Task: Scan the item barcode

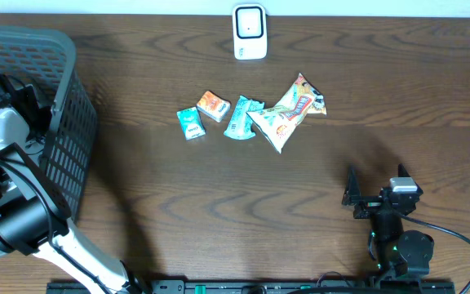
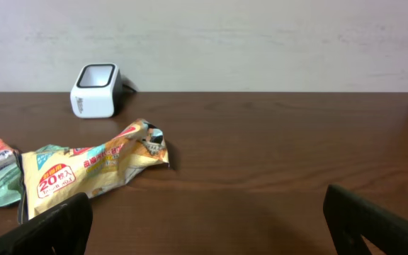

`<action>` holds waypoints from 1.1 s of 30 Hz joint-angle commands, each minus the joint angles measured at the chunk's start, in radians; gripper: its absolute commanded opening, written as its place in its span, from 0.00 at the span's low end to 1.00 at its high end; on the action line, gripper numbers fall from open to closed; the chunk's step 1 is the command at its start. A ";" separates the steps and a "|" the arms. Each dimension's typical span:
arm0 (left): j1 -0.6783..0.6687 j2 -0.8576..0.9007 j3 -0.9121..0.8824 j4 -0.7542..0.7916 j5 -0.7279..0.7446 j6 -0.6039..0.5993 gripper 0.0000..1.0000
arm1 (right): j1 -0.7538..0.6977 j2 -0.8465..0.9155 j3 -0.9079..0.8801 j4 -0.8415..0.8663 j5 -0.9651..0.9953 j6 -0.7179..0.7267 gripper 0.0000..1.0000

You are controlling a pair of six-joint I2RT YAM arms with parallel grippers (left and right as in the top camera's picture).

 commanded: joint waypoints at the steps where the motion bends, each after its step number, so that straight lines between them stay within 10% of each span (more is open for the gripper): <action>1: 0.003 -0.052 -0.006 -0.014 -0.013 -0.014 0.72 | 0.001 -0.005 -0.002 -0.002 0.000 -0.011 0.99; 16: 0.003 -0.354 -0.006 -0.064 -0.013 -0.095 0.69 | 0.001 -0.005 -0.002 -0.002 0.000 -0.011 0.99; 22: 0.002 -0.339 -0.006 -0.108 -0.012 -0.095 0.94 | 0.001 -0.005 -0.002 -0.002 0.000 -0.011 0.99; 33: 0.002 -0.163 -0.006 -0.071 -0.013 -0.034 0.98 | 0.001 -0.005 -0.002 -0.002 0.000 -0.011 0.99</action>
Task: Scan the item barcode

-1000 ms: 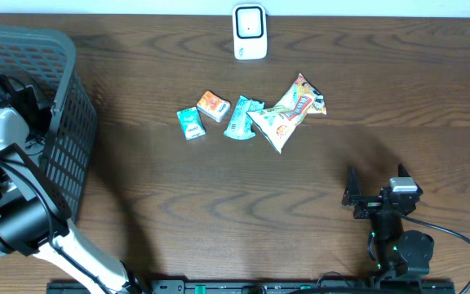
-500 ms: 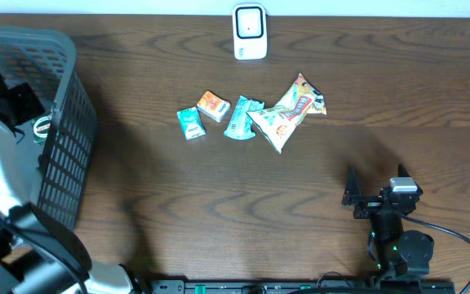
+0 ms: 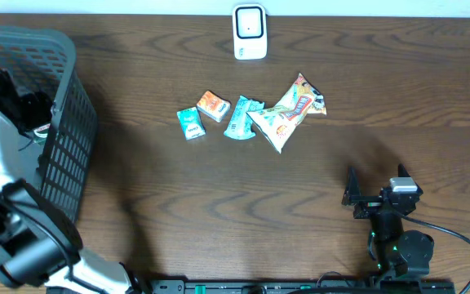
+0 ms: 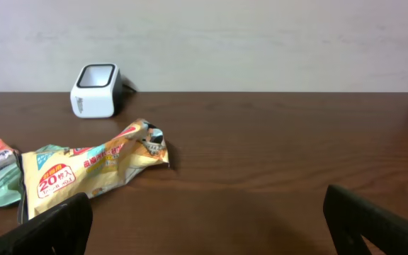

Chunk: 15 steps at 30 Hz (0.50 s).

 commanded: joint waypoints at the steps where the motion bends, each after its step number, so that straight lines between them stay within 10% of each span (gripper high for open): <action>1: 0.002 0.070 -0.005 0.013 -0.005 0.043 0.98 | 0.001 -0.005 -0.002 -0.002 0.000 -0.011 0.99; 15: 0.002 0.203 -0.005 0.064 -0.005 0.093 1.00 | 0.001 -0.005 -0.002 -0.002 0.000 -0.011 0.99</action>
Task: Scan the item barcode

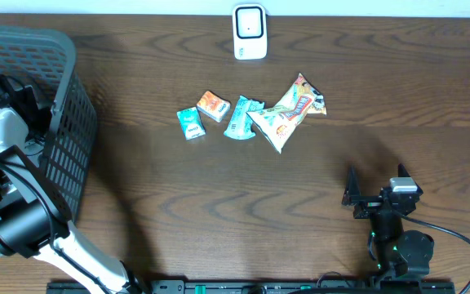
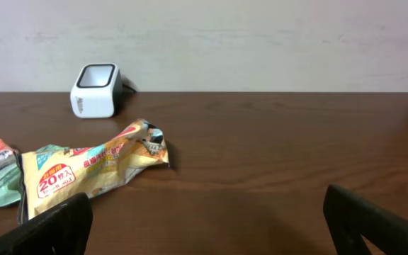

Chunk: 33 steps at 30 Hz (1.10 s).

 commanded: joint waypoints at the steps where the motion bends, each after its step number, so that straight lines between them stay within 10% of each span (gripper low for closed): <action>1: 0.002 0.009 -0.005 0.012 -0.005 0.019 0.98 | 0.001 -0.005 -0.002 -0.002 0.000 -0.011 0.99; 24: 0.002 0.054 -0.036 0.034 -0.013 0.020 0.94 | 0.001 -0.005 -0.002 -0.002 0.000 -0.011 0.99; 33: 0.003 0.053 -0.036 0.037 -0.013 0.020 0.72 | 0.001 -0.005 -0.002 -0.002 0.000 -0.011 0.99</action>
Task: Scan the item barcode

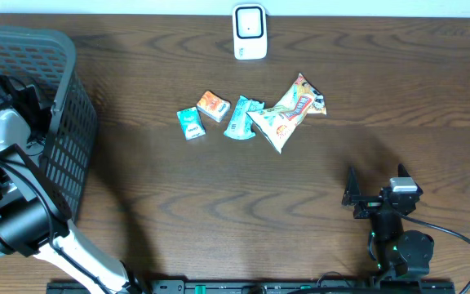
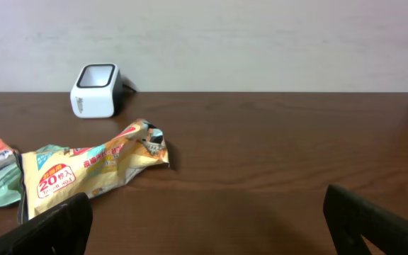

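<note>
The white barcode scanner [image 1: 250, 32] stands at the table's far edge, also seen in the right wrist view [image 2: 95, 90]. Several snack packets lie mid-table: a yellow bag [image 1: 286, 114] [image 2: 91, 170], a teal packet [image 1: 241, 118], an orange packet [image 1: 213, 105] and a small teal packet [image 1: 190, 124]. My right gripper [image 1: 375, 183] [image 2: 207, 227] rests open near the front right, well short of the packets, with nothing between its fingers. My left gripper [image 1: 13, 91] reaches into the grey basket; its jaws are hard to read.
A grey mesh basket [image 1: 65, 139] fills the left side, with the left arm [image 1: 11, 212] standing in it. A pale wall runs behind the table's far edge. A black cable [image 1: 455, 237] trails from the right arm's base.
The left arm first stood in the basket with its wrist near the right wall. At 1.6 s ago it lay further toward the left edge. By 1.1 s ago it was back in the first pose and stays there. The right arm and packets have not moved.
</note>
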`<action>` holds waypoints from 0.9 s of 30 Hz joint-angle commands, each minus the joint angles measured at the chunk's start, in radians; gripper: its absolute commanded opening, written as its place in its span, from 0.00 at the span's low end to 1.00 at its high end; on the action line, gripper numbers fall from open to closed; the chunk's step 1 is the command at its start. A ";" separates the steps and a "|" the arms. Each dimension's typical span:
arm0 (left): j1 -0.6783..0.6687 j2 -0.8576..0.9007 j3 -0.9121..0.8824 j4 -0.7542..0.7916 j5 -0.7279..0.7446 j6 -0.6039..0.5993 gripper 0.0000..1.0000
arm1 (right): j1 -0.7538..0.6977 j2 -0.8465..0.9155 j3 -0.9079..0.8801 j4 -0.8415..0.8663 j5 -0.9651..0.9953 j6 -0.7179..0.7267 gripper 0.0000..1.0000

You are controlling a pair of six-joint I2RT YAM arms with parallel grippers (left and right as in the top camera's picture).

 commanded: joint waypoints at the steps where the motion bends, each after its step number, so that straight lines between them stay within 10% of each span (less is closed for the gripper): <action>1: 0.003 0.043 -0.017 -0.011 -0.024 0.006 0.72 | 0.001 -0.005 -0.002 -0.002 0.000 -0.011 0.99; 27: 0.004 -0.177 -0.017 -0.051 -0.023 -0.113 0.62 | 0.001 -0.005 -0.002 -0.002 0.000 -0.011 0.99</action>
